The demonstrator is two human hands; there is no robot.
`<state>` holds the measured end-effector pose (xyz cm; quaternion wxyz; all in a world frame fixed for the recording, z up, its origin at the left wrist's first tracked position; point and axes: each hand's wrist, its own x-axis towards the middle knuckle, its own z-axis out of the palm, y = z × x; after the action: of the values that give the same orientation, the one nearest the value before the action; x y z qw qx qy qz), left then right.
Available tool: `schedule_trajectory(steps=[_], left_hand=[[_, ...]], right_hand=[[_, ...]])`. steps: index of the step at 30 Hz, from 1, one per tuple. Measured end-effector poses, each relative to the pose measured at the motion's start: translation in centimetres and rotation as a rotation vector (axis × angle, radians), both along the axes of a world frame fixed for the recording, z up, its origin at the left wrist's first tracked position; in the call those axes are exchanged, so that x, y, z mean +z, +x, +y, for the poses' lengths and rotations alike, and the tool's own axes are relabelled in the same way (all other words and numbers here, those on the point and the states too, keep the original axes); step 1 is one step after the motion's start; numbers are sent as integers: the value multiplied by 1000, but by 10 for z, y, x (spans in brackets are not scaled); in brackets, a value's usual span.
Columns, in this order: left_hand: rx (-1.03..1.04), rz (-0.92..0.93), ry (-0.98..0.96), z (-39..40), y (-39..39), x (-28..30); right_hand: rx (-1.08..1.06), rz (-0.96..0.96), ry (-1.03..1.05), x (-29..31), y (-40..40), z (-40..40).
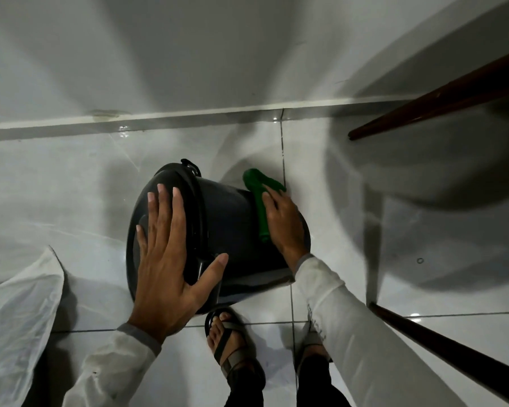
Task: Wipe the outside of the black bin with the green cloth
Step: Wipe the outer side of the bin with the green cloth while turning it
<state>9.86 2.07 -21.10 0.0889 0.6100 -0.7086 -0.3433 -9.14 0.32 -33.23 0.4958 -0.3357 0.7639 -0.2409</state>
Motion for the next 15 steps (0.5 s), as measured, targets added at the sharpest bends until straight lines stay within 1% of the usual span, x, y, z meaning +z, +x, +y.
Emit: schedule_trajectory(steps=[5, 8, 13, 15], left_hand=[[12, -13, 3, 3, -7, 0], [-3, -35, -6, 2, -12, 0], [25, -23, 14, 1, -11, 2], [27, -35, 10, 4, -15, 3]], right_hand=[[-128, -36, 165, -37, -28, 6], [-169, -60, 231, -44, -37, 13], [-118, -85, 159, -30, -29, 30], [-162, -135, 117, -16, -29, 34]])
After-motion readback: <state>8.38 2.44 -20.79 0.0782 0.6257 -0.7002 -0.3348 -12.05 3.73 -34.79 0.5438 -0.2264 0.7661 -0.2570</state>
